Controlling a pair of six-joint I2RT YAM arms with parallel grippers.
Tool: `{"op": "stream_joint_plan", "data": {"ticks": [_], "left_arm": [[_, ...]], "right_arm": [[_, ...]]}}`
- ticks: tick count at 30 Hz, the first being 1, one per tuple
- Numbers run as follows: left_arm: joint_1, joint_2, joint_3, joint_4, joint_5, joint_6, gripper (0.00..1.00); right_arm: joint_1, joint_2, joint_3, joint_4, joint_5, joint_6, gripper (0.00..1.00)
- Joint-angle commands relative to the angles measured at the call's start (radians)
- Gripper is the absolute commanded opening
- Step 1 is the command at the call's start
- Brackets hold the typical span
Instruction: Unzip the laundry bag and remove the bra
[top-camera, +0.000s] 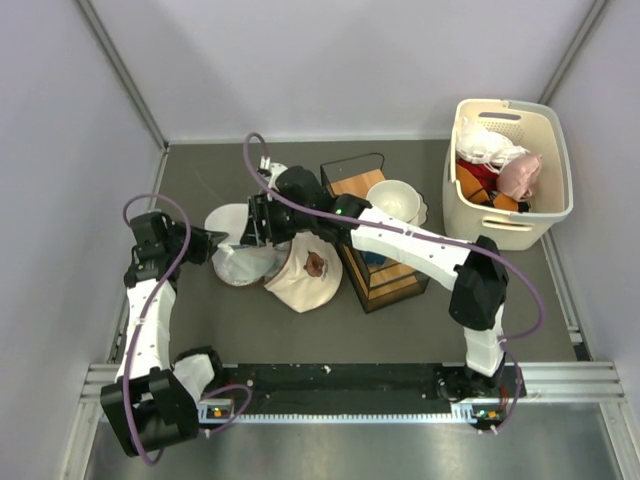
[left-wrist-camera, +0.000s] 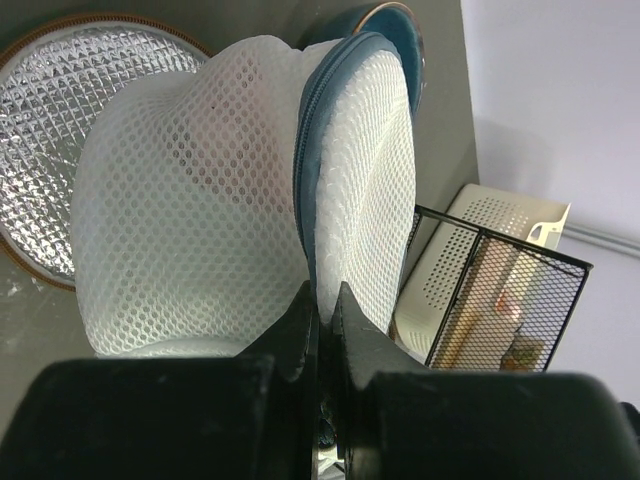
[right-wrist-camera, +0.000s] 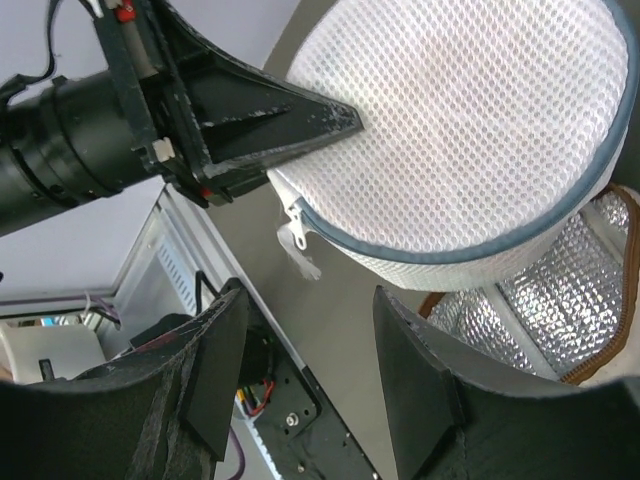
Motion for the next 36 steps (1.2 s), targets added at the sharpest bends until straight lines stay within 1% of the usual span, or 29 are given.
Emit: {"op": "stream_joint_plan", "data": {"ticks": [1,4,10,14,16,19,23,27,30,31,33,36], "left_arm": [[-0.002,-0.026,0.041,0.067,0.020,0.077,0.00],[-0.005,-0.021,0.046,0.067,0.037,0.113,0.00],[-0.012,-0.006,0.040,0.116,0.069,0.130,0.00],[-0.031,-0.012,0.037,0.154,0.066,0.119,0.00],[-0.036,-0.014,0.038,0.180,0.059,0.102,0.00],[-0.039,-0.014,0.066,0.169,0.062,0.085,0.00],[-0.043,-0.015,0.099,0.162,0.037,0.082,0.00],[-0.040,-0.011,0.168,0.114,0.060,0.110,0.00],[-0.040,0.040,0.271,-0.034,0.129,0.171,0.00],[-0.040,0.051,0.300,-0.059,0.147,0.182,0.00],[-0.039,0.066,0.302,-0.078,0.198,0.180,0.00],[-0.043,0.064,0.276,-0.078,0.188,0.186,0.00]], "right_arm": [[0.013,-0.011,-0.035,0.080,0.000,0.060,0.54],[0.015,-0.021,-0.055,0.113,-0.027,0.089,0.56],[0.013,-0.004,-0.060,0.170,-0.158,0.192,0.56],[0.013,-0.008,-0.118,0.238,-0.229,0.260,0.56],[0.013,-0.016,-0.140,0.259,-0.226,0.273,0.57],[0.013,-0.044,-0.175,0.270,-0.174,0.248,0.59],[0.013,-0.062,-0.212,0.307,-0.169,0.215,0.61],[0.013,-0.093,-0.244,0.308,-0.125,0.171,0.63],[0.013,-0.113,-0.246,0.308,-0.117,0.155,0.63],[0.013,-0.116,-0.247,0.310,-0.122,0.155,0.63],[0.015,-0.125,-0.252,0.325,-0.134,0.163,0.63],[0.015,-0.145,-0.263,0.366,-0.163,0.177,0.63]]}}
